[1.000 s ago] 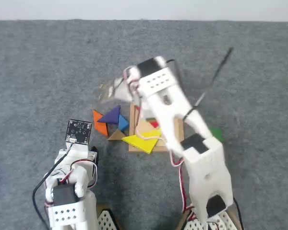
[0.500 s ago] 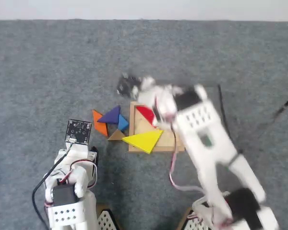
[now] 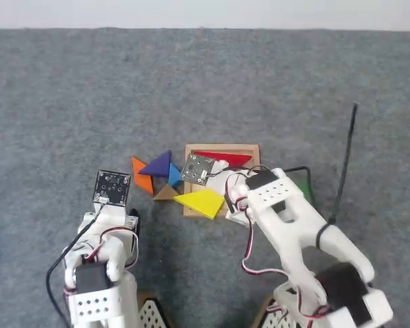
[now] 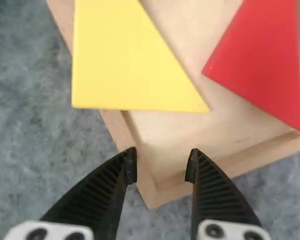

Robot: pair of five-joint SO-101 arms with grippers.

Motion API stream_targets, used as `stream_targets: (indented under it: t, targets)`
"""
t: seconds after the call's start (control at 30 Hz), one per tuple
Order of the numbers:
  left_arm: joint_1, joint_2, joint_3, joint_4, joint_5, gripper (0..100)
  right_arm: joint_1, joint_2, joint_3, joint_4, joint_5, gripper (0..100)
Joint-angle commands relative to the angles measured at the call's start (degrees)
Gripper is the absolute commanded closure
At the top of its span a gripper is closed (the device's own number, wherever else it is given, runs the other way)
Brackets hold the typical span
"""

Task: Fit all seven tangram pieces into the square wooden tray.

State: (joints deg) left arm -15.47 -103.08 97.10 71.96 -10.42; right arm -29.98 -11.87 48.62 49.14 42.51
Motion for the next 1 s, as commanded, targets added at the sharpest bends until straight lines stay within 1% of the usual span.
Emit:
stream_targets:
  t: [0.0, 0.1, 0.23, 0.6, 0.77, 0.97]
  targets:
    - [-0.09, -0.88, -0.57, 0.44, 0.35, 85, -0.04, 4.0, -1.32, -5.05, -1.49, 83.6]
    - [-0.09, -0.88, -0.57, 0.44, 0.35, 85, 0.31, 5.93, -4.22, -4.7, -1.67, 83.6]
    - [-0.09, -0.88, -0.57, 0.44, 0.35, 85, 0.22, 6.37, -7.21, -4.79, -4.48, 83.6]
    - [-0.09, -0.88, -0.57, 0.44, 0.35, 85, -0.04, 6.73, -12.48, -4.79, -4.84, 83.5]
    - [-0.09, -0.88, -0.57, 0.44, 0.35, 85, 0.04, 6.73, -12.75, -4.88, -5.01, 83.6]
    - [-0.09, -0.88, -0.57, 0.44, 0.35, 85, -0.48, 6.02, -12.75, -4.53, -9.32, 83.6]
